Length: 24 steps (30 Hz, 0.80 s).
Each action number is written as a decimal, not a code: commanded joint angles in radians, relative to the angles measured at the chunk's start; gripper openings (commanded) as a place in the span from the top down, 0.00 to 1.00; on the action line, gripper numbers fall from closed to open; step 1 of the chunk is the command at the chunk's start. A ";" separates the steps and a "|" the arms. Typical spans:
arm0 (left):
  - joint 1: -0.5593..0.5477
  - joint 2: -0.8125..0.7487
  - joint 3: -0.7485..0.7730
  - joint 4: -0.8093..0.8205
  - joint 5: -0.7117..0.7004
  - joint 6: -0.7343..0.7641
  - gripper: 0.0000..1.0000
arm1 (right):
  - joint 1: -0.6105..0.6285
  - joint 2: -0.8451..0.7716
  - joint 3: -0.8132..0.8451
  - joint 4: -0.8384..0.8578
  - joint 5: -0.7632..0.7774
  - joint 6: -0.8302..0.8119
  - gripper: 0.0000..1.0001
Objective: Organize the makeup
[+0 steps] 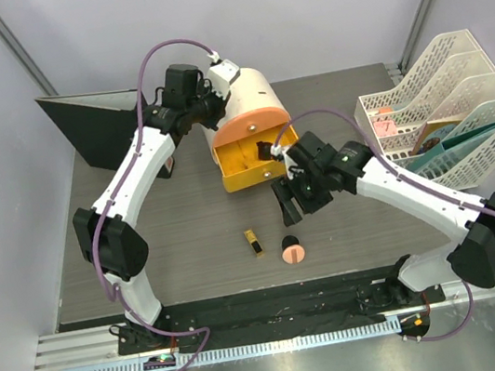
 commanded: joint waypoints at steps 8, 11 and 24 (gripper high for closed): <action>0.003 -0.008 0.018 -0.055 0.001 -0.004 1.00 | 0.093 0.084 -0.102 0.041 -0.041 -0.003 0.37; 0.003 -0.011 0.017 -0.058 -0.004 -0.001 1.00 | 0.130 0.115 -0.110 0.057 -0.011 -0.016 0.38; 0.003 -0.013 0.015 -0.054 0.007 0.001 1.00 | 0.224 0.308 -0.125 0.135 0.103 0.040 0.56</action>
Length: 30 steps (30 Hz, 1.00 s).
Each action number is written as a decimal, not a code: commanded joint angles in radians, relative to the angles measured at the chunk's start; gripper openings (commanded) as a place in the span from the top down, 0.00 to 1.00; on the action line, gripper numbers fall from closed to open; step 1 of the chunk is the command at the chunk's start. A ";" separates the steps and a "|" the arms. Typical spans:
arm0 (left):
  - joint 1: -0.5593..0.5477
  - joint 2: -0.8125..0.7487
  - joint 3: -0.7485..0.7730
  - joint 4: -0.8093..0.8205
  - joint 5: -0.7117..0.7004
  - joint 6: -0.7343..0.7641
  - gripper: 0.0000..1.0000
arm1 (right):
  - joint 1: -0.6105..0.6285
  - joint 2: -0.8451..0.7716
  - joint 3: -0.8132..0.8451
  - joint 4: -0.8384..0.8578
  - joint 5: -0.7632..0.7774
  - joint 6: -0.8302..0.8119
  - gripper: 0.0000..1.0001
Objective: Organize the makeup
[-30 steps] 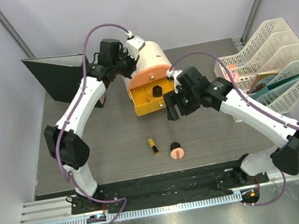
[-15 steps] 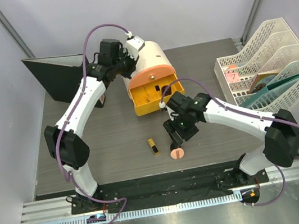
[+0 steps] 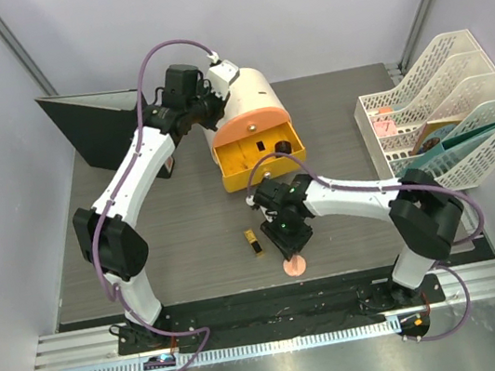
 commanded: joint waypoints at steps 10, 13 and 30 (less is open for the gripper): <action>0.003 -0.016 0.014 -0.039 0.024 0.013 1.00 | 0.053 0.070 0.045 0.025 0.141 0.041 0.68; 0.003 -0.017 0.016 -0.037 0.026 0.015 1.00 | 0.053 0.038 0.062 0.009 0.190 0.052 0.66; 0.003 -0.013 0.011 -0.037 0.026 0.021 1.00 | 0.053 0.140 0.107 0.076 0.270 0.031 0.32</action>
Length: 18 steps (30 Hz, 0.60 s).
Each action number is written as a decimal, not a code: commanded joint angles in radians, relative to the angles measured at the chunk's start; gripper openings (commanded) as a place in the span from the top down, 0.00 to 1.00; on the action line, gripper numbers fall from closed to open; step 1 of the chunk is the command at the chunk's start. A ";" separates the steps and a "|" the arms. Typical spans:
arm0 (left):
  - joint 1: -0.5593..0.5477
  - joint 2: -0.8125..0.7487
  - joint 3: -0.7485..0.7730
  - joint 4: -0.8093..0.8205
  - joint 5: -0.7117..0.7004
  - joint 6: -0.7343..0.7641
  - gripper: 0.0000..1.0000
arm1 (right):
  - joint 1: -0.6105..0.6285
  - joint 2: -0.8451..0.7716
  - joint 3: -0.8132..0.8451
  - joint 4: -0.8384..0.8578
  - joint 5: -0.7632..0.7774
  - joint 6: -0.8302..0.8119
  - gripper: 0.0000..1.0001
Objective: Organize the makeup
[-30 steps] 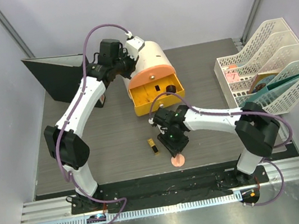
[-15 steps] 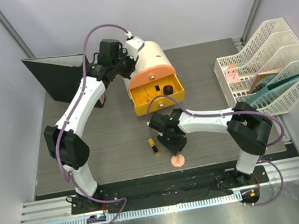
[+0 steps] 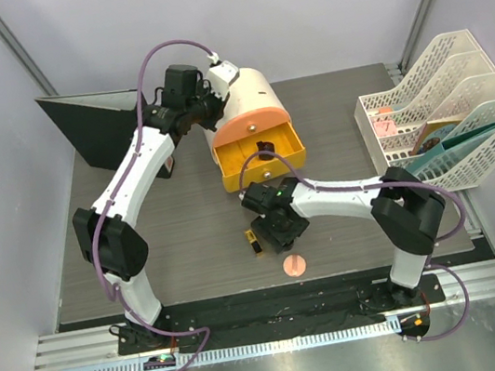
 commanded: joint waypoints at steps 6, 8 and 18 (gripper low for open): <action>0.000 -0.017 0.006 -0.035 0.014 0.011 1.00 | 0.005 0.073 0.059 0.056 0.002 -0.043 0.45; 0.000 -0.017 0.006 -0.033 0.013 0.016 1.00 | 0.002 0.074 0.063 0.054 -0.002 -0.047 0.73; 0.000 -0.017 0.009 -0.036 0.016 0.013 1.00 | 0.001 -0.071 0.066 0.044 0.024 -0.043 0.99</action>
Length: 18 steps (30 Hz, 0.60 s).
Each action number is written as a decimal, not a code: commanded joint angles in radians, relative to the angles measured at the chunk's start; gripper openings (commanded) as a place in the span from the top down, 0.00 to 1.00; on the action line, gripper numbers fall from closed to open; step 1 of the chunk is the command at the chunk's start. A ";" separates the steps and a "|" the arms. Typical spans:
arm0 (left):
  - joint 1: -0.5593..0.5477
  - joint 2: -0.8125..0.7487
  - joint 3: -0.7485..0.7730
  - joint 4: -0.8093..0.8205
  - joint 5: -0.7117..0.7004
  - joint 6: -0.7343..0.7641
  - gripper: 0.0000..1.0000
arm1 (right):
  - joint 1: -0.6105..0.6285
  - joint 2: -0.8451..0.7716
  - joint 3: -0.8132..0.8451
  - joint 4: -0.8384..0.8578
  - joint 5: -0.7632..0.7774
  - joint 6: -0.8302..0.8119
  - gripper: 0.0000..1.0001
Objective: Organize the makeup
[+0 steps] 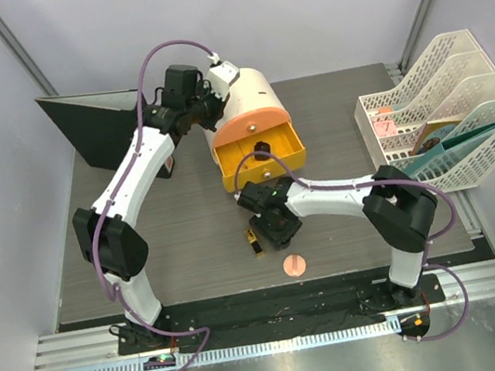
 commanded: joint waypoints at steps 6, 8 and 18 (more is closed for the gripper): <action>0.000 -0.013 0.014 -0.031 0.024 -0.004 1.00 | 0.000 -0.267 0.055 0.013 0.070 -0.047 0.99; 0.000 -0.010 0.015 -0.031 0.026 -0.007 1.00 | 0.001 -0.289 0.076 0.019 0.119 -0.058 0.99; 0.000 -0.010 0.015 -0.034 0.017 -0.001 1.00 | -0.066 -0.199 0.449 0.015 0.411 -0.102 0.99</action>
